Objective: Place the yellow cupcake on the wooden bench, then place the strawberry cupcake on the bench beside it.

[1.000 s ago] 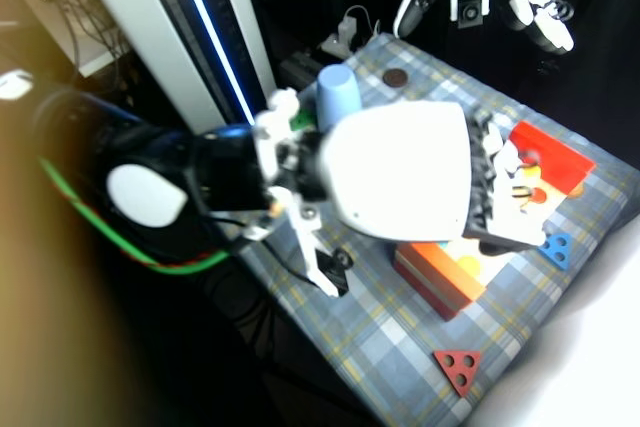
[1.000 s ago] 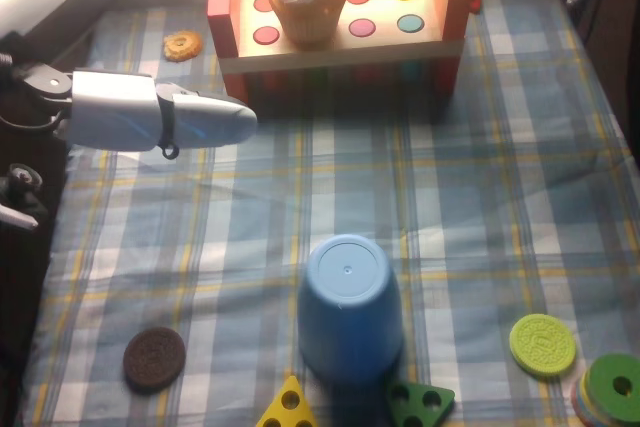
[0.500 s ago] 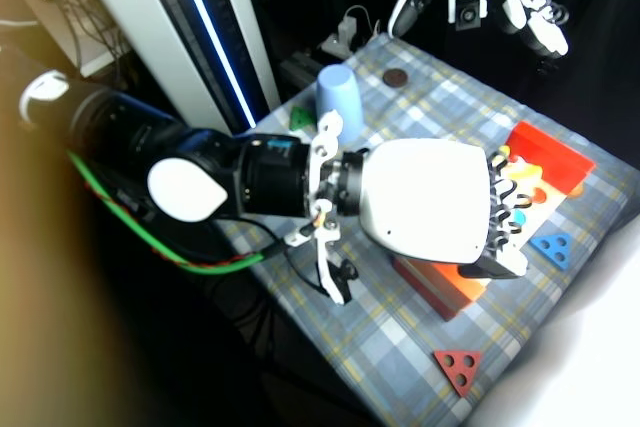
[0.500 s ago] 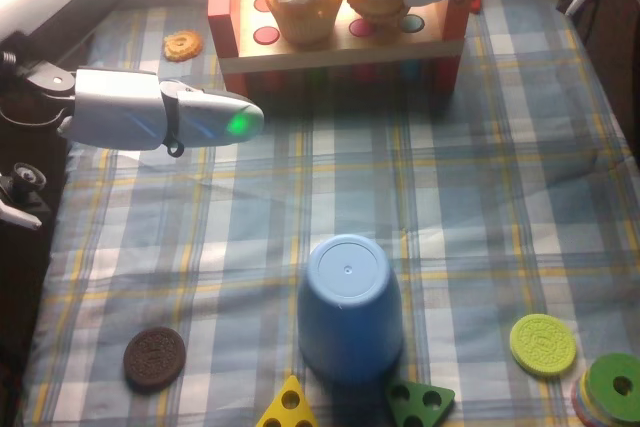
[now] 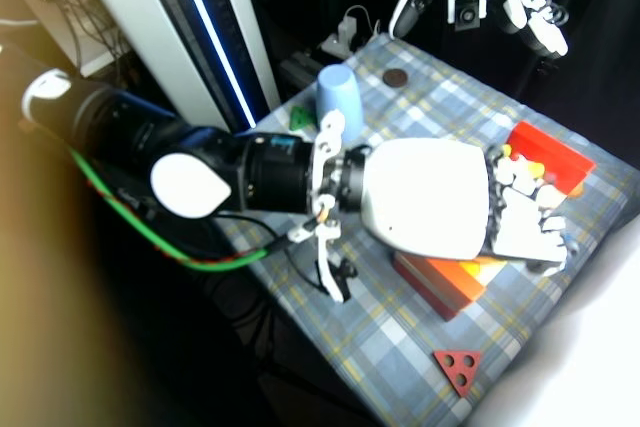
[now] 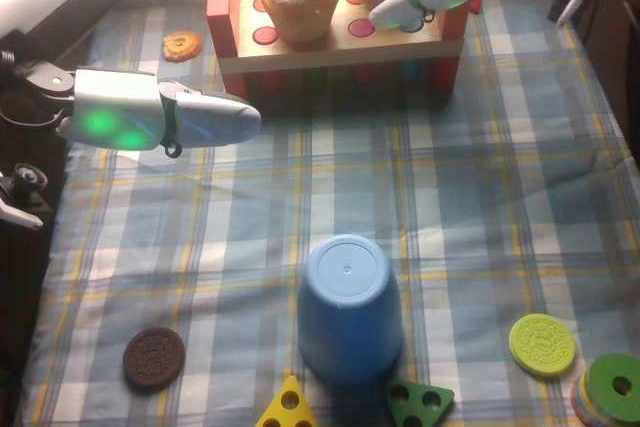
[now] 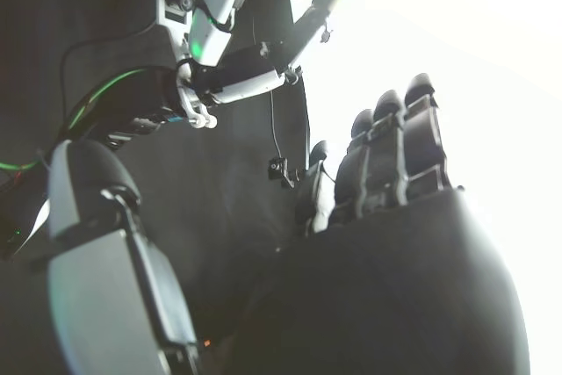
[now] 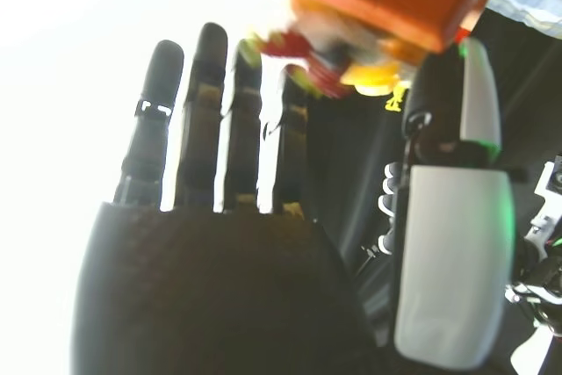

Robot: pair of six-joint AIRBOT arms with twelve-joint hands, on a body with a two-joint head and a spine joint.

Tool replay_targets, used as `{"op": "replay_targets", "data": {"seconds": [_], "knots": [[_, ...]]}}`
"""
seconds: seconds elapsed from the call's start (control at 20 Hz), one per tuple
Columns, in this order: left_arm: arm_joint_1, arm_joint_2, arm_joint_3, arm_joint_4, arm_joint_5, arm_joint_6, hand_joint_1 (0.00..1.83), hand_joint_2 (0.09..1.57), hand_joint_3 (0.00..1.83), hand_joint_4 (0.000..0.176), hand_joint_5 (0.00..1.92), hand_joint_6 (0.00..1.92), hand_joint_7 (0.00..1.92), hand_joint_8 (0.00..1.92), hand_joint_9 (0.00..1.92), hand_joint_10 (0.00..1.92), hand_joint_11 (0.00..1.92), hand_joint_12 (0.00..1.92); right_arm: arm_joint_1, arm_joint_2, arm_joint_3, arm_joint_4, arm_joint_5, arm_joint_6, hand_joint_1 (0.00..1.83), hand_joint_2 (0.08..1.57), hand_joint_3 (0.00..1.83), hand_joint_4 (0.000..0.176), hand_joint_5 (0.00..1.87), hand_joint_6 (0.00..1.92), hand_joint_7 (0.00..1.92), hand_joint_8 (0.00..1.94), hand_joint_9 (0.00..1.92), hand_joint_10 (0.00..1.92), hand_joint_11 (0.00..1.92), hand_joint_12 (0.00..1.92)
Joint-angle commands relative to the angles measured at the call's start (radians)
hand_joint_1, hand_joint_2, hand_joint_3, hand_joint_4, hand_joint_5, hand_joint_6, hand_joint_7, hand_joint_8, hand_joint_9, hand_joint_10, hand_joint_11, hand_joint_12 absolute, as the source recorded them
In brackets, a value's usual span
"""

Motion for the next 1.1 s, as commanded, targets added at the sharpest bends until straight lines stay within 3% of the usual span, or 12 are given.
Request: {"op": "replay_targets", "data": {"seconds": [0.0,0.05,0.15,0.2,0.45,0.55,0.65,0.75,0.85,0.95,1.0,1.05], "knots": [[-0.010,0.001,0.003,0.008,-0.119,-0.011,0.76,0.77,0.01,0.176,0.00,0.00,0.00,0.00,0.00,0.00,0.00,0.00,0.017,0.014,-0.005,0.024,0.105,0.001,0.87,0.98,0.01,0.082,0.29,0.00,0.36,0.00,0.39,0.03,0.00,1.09],[-0.010,0.001,0.003,0.008,-0.120,-0.012,0.77,0.77,0.00,0.176,0.00,0.00,0.00,0.00,0.00,0.00,0.00,0.00,0.017,0.024,-0.013,0.024,0.112,0.001,0.83,0.96,0.00,0.066,0.27,0.00,0.37,0.00,0.45,0.04,0.00,1.23],[-0.008,0.002,0.002,0.004,-0.124,-0.013,0.78,0.77,0.00,0.176,0.00,0.00,0.00,0.00,0.00,0.00,0.00,0.00,0.017,0.064,-0.051,0.025,0.158,0.001,0.79,0.95,0.00,0.097,0.22,0.00,0.23,0.00,0.29,0.00,0.00,0.98],[-0.006,0.002,0.001,0.002,-0.128,-0.013,0.80,0.77,0.00,0.176,0.00,0.00,0.00,0.00,0.00,0.00,0.00,0.00,0.017,0.092,-0.070,0.042,0.191,0.001,0.77,0.95,0.00,0.085,0.19,0.00,0.20,0.00,0.24,0.01,0.00,0.84],[0.013,0.013,-0.006,-0.016,-0.156,-0.019,0.88,0.77,0.00,0.176,0.00,0.00,0.00,0.00,0.00,0.00,0.00,0.00,-0.010,0.185,-0.139,0.136,0.362,-0.007,0.74,0.94,0.00,0.101,0.17,0.00,0.22,0.00,0.19,0.00,0.00,0.58],[0.028,0.024,-0.010,-0.015,-0.194,-0.065,0.85,0.76,0.00,0.176,0.00,0.00,0.00,0.00,0.00,0.00,0.00,0.00,-0.067,0.258,-0.207,0.225,0.508,-0.042,0.70,0.95,0.00,0.128,0.16,0.00,0.20,0.00,0.14,0.00,0.00,0.36],[0.058,0.035,-0.011,0.008,-0.270,-0.174,0.81,0.76,0.00,0.176,0.00,0.00,0.00,0.00,0.00,0.00,0.00,0.00,-0.156,0.332,-0.281,0.319,0.662,-0.080,0.70,0.95,0.00,0.102,0.18,0.00,0.19,0.00,0.17,0.00,0.00,0.44],[0.092,0.045,-0.010,0.030,-0.356,-0.281,0.82,0.75,0.00,0.168,0.00,0.00,0.00,0.00,0.00,0.00,0.00,0.00,-0.276,0.398,-0.353,0.416,0.827,-0.102,0.80,0.93,0.00,0.125,0.15,0.00,0.17,0.00,0.14,0.00,0.00,0.25],[0.131,0.056,-0.008,0.045,-0.454,-0.397,0.77,0.79,0.01,0.130,0.00,0.00,0.00,0.00,0.00,0.00,0.00,0.00,-0.416,0.435,-0.410,0.515,1.008,-0.108,0.95,0.96,0.01,0.101,0.17,0.01,0.18,0.01,0.15,0.00,0.00,0.20],[0.186,0.057,-0.005,0.046,-0.560,-0.494,0.90,0.76,0.00,0.148,0.00,0.00,0.00,0.00,0.00,0.00,0.00,0.00,-0.533,0.447,-0.450,0.590,1.153,-0.108,0.90,1.00,0.00,0.048,0.23,0.01,0.29,0.01,0.31,0.01,0.01,0.47],[0.227,0.056,0.000,0.046,-0.626,-0.564,0.85,0.84,0.00,0.051,0.00,0.00,0.18,0.03,0.18,0.00,0.00,0.52,-0.600,0.450,-0.472,0.631,1.232,-0.108,0.78,0.96,0.00,0.038,0.30,0.00,0.41,0.00,0.44,0.01,0.09,0.63],[0.245,0.054,0.005,0.045,-0.658,-0.602,0.85,0.84,0.00,0.051,0.00,0.00,0.18,0.03,0.18,0.00,0.00,0.52,-0.627,0.451,-0.481,0.642,1.273,-0.108,0.78,0.96,0.00,0.038,0.30,0.00,0.41,0.00,0.44,0.01,0.09,0.63]]}}
